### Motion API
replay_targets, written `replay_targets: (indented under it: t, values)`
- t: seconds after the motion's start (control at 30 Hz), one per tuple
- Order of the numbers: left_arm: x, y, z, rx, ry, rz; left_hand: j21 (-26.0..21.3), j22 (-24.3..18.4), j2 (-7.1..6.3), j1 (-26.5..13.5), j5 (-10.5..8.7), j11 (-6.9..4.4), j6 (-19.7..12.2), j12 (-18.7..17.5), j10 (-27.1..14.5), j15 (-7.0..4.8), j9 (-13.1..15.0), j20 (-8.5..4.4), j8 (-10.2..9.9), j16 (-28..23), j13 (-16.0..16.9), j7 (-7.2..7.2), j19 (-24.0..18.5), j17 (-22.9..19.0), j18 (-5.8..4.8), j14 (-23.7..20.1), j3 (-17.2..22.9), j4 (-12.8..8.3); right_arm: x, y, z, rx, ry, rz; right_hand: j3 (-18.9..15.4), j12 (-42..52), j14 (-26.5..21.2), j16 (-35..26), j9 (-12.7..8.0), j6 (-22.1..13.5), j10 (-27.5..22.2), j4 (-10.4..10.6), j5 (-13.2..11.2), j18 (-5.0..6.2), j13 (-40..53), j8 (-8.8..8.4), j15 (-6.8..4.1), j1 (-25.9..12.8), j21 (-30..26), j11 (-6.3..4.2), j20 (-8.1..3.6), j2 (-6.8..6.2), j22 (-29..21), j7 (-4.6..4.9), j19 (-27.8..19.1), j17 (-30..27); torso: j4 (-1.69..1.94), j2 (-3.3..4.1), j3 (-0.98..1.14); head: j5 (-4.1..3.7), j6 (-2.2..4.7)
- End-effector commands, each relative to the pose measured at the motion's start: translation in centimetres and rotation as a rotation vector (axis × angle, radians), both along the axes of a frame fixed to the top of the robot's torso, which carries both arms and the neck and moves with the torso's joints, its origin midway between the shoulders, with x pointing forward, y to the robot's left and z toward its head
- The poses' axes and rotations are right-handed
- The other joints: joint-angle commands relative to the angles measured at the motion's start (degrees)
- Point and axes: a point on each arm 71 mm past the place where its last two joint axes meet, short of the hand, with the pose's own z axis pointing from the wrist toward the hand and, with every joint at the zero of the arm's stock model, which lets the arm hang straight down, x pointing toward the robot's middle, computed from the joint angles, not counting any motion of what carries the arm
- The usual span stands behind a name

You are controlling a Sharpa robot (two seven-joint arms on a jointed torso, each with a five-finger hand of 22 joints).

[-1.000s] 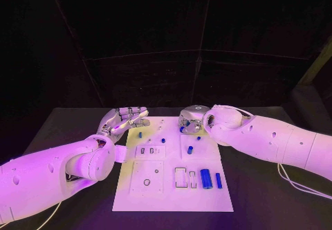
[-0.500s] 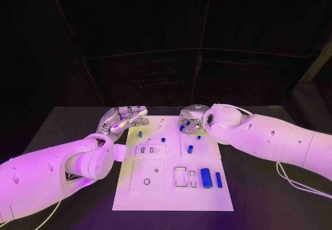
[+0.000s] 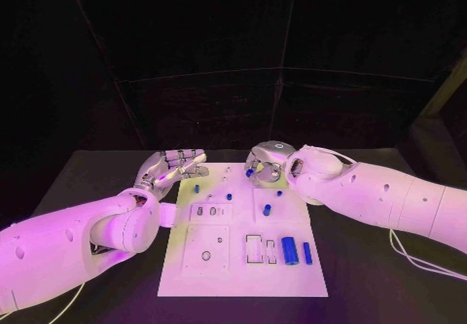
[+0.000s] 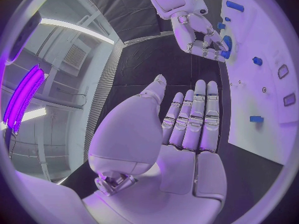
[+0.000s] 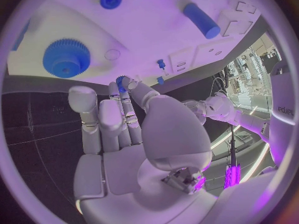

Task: Assemble the parts on the task board

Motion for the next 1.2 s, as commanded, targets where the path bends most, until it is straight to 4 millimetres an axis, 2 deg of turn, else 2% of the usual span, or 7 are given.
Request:
replay_targets:
  t: [0.03, 0.27, 0.47, 0.53, 0.63, 0.73, 1.2]
  values:
    - [0.0, -0.1, 0.1, -0.012, 0.000, -0.011, -0.26, -0.07, 0.12, -0.41, -0.07, -0.10, -0.51, -0.21, -0.31, -0.05, -0.05, 0.09, -0.22, -0.30, -0.05, 0.50, 0.44, 0.10, 0.71, 0.39, -0.10, -0.33, 0.2, 0.4, 1.0, 0.093, -0.077, -0.011, 0.38, -0.32, 0.90, 0.27, -0.03, 0.34, 0.21, 0.06, -0.03, -0.80, -0.01, 0.05, -0.27, 0.44, 0.27, 0.02, -0.06, -0.17, 0.11, 0.00, 0.10, -0.05, 0.08, 0.09, 0.02, 0.12, 0.10]
    - [0.0, -0.2, 0.1, -0.015, 0.004, -0.014, -0.26, -0.08, 0.14, -0.42, -0.07, -0.10, -0.50, -0.20, -0.31, -0.05, -0.04, 0.09, -0.22, -0.30, -0.04, 0.50, 0.45, 0.11, 0.71, 0.40, -0.11, -0.33, 1.2, 1.4, 1.0, 0.104, -0.095, -0.039, 0.62, -0.47, 0.84, 0.28, -0.05, 0.44, 0.30, 0.48, -0.43, -0.84, -0.02, -0.03, -0.23, 0.06, 0.54, 0.03, -0.01, -0.45, 0.38, -0.03, 0.03, -0.22, 0.16, 0.14, -0.01, 0.18, 0.17]
    - [0.1, -0.2, 0.1, -0.016, 0.004, -0.014, -0.26, -0.08, 0.14, -0.42, -0.07, -0.10, -0.50, -0.20, -0.31, -0.05, -0.04, 0.09, -0.22, -0.30, -0.04, 0.50, 0.45, 0.11, 0.71, 0.40, -0.11, -0.33, 1.8, 2.6, 0.6, 0.080, -0.062, -0.039, 0.87, -0.81, 0.80, 0.38, -0.13, 0.29, 0.11, 0.97, -0.94, -0.87, -0.08, -0.28, -0.20, -0.37, 0.86, 0.00, 0.04, -0.94, 0.71, -0.17, -0.06, -0.29, 0.57, 0.22, -0.01, 0.11, 0.14]
    - [0.1, -0.3, 0.2, -0.017, 0.003, -0.016, -0.27, -0.08, 0.18, -0.45, -0.07, -0.11, -0.47, -0.19, -0.28, -0.05, -0.03, 0.09, -0.21, -0.31, -0.03, 0.49, 0.49, 0.12, 0.71, 0.41, -0.13, -0.35, 2.0, 3.0, 0.4, 0.074, -0.053, -0.040, 0.87, -0.81, 0.80, 0.38, -0.13, 0.29, 0.11, 0.97, -0.94, -0.87, -0.08, -0.28, -0.20, -0.37, 0.86, 0.00, 0.04, -0.94, 0.71, -0.17, -0.06, -0.29, 0.74, 0.42, -0.03, 0.04, 0.37]
    - [0.1, -0.3, 0.2, -0.018, 0.002, -0.018, -0.27, -0.08, 0.18, -0.45, -0.07, -0.11, -0.47, -0.19, -0.28, -0.05, -0.03, 0.09, -0.21, -0.31, -0.03, 0.49, 0.49, 0.12, 0.71, 0.41, -0.13, -0.35, 2.3, 3.4, 0.2, 0.066, -0.042, -0.041, 0.87, -0.82, 0.80, 0.38, -0.13, 0.28, 0.11, 0.98, -0.95, -0.87, -0.08, -0.29, -0.20, -0.37, 0.86, 0.00, 0.04, -0.95, 0.71, -0.17, -0.06, -0.29, 0.92, 0.46, -0.10, -0.11, 0.16]
    - [0.1, -0.4, 0.2, -0.018, 0.002, -0.019, -0.27, -0.08, 0.18, -0.45, -0.07, -0.11, -0.47, -0.19, -0.28, -0.05, -0.03, 0.09, -0.21, -0.31, -0.03, 0.49, 0.49, 0.12, 0.71, 0.41, -0.13, -0.35, 2.5, 3.9, 0.1, 0.057, -0.032, -0.039, 0.92, -0.87, 0.80, 0.44, -0.14, 0.26, 0.07, 1.02, -1.03, -0.87, -0.09, -0.33, -0.20, -0.40, 0.92, -0.01, 0.05, -1.05, 0.77, -0.21, -0.08, -0.24, 0.78, 0.42, -0.11, -0.01, 0.07]
    - [0.2, -0.5, 0.5, -0.019, -0.004, -0.022, -0.33, -0.11, 0.25, -0.47, -0.07, -0.14, -0.37, -0.12, -0.19, -0.04, 0.00, 0.09, -0.18, -0.38, 0.00, 0.47, 0.54, 0.14, 0.69, 0.35, -0.17, -0.44, 3.1, 5.2, -0.5, 0.008, -0.009, -0.048, 1.09, -1.11, 0.76, 0.44, -0.18, 0.08, -0.13, 1.41, -1.23, -0.87, -0.13, -0.52, -0.15, -0.64, 1.02, 0.05, 0.09, -1.25, 0.81, -0.16, -0.21, -0.40, 0.84, 0.46, -0.08, 0.35, -0.21]
